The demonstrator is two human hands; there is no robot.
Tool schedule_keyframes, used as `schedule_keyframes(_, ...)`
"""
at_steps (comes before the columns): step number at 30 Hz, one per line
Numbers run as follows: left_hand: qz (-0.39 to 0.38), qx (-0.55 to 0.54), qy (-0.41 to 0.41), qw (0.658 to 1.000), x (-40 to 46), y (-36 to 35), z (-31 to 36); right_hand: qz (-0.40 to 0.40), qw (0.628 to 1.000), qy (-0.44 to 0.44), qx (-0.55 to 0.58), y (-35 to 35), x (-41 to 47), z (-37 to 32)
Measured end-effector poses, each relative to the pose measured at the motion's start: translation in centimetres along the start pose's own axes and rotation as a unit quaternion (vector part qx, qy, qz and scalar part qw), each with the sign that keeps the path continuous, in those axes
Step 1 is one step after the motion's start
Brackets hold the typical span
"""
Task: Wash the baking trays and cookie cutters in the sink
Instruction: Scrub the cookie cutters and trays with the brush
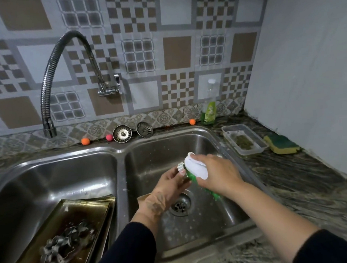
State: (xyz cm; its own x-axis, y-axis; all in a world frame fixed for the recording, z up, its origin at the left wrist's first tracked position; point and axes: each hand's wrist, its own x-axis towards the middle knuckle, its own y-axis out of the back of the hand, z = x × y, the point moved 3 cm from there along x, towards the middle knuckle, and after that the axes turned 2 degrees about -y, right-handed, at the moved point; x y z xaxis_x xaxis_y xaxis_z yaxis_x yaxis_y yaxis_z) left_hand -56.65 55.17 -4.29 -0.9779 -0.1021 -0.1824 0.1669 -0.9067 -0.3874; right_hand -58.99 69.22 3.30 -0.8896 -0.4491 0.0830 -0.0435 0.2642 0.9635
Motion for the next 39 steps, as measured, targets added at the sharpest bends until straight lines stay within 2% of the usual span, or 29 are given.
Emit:
schedule_keyframes(3,0.024,0.013,0.004,1.0,0.8,-1.8,-0.5,-0.052,0.999,0.015,0.006,0.5,-0.3,2.0)
schedule_keyframes(7,0.032,0.056,0.011,0.998,2.2,-6.1,-2.1,-0.005,1.0,-0.004,-0.021,1.1,-0.4,5.9)
schedule_keyframes(11,0.092,0.106,0.018,0.99,3.4,-8.4,-3.6,-0.06,0.998,-0.002,-0.027,0.9,-1.4,10.0)
schedule_keyframes(13,0.131,0.118,0.009,0.984,3.8,-8.8,-3.9,-0.043,0.998,-0.031,-0.031,1.9,-1.1,13.0)
schedule_keyframes(15,0.139,0.19,-0.004,0.972,4.4,-8.9,-4.3,-0.023,0.996,-0.084,-0.001,2.5,-0.6,16.0)
schedule_keyframes(17,0.117,0.286,-0.009,0.951,4.5,-9.3,-4.6,-0.016,0.992,-0.123,0.021,2.3,-0.5,18.0)
schedule_keyframes(19,0.112,0.376,-0.015,0.92,4.2,-9.7,-4.7,-0.037,0.987,-0.15,0.036,1.5,-0.7,19.1)
schedule_keyframes(21,0.118,0.411,-0.021,0.904,3.9,-9.9,-4.8,-0.055,0.985,-0.157,0.04,0.9,-0.9,19.7)
schedule_keyframes(25,0.119,0.44,-0.021,0.89,3.5,-10.2,-4.7,-0.09,0.984,-0.154,0.011,1.4,-0.7,19.4)
schedule_keyframes(28,0.132,0.454,-0.03,0.881,3.2,-10.1,-3.8,-0.062,0.983,-0.14,-0.101,2.6,-0.7,18.1)
schedule_keyframes(31,0.142,0.479,-0.046,0.865,2.1,-9.3,-2.6,-0.042,0.988,-0.081,-0.128,2.9,0.0,15.5)
schedule_keyframes(35,0.184,0.515,-0.061,0.835,-0.7,-6.0,-0.5,-0.122,0.988,0.009,-0.094,0.7,0.9,10.0)
schedule_keyframes(39,0.258,0.514,-0.057,0.816,-5.2,-0.4,1.6,-0.184,0.972,0.094,-0.112,-3.2,0.9,3.1)
